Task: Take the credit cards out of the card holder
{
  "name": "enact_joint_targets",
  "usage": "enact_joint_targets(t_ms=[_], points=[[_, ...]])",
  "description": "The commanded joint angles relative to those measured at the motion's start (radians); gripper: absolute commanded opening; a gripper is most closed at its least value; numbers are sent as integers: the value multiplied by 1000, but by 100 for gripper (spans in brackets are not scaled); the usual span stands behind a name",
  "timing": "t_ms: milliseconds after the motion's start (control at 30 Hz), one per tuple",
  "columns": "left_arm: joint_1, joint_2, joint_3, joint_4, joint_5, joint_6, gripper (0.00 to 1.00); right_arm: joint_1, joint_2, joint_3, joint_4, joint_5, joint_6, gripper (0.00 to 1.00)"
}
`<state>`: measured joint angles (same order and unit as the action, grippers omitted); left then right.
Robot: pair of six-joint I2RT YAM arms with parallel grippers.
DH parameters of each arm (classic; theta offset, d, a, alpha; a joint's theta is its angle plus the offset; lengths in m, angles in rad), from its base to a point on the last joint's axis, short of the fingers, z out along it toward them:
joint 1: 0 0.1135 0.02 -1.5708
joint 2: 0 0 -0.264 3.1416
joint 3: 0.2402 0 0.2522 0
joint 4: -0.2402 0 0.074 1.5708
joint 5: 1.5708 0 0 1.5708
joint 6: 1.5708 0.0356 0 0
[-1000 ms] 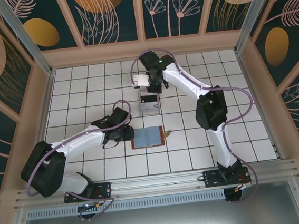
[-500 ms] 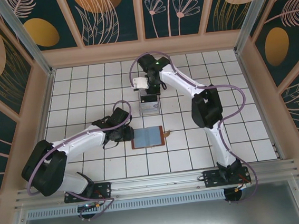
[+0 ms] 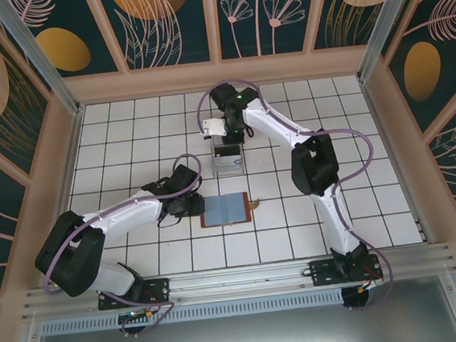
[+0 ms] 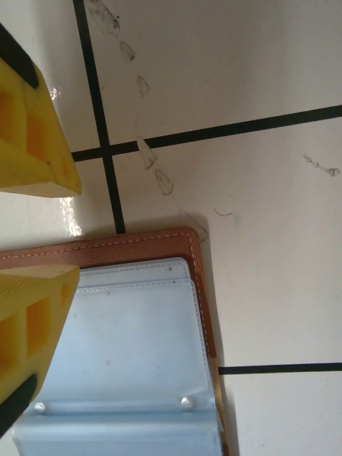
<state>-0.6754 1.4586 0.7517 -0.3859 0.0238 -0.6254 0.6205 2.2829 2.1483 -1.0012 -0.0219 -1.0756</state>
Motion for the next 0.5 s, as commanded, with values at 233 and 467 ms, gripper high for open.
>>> enact_joint_targets(t_ms=[233,467], points=[[-1,11,2,-4,-1,13,32,-8,14,27,4,6,9,20],[-1,11,12,-9,-1,16,32,-7,-10,17,6,7,31,31]])
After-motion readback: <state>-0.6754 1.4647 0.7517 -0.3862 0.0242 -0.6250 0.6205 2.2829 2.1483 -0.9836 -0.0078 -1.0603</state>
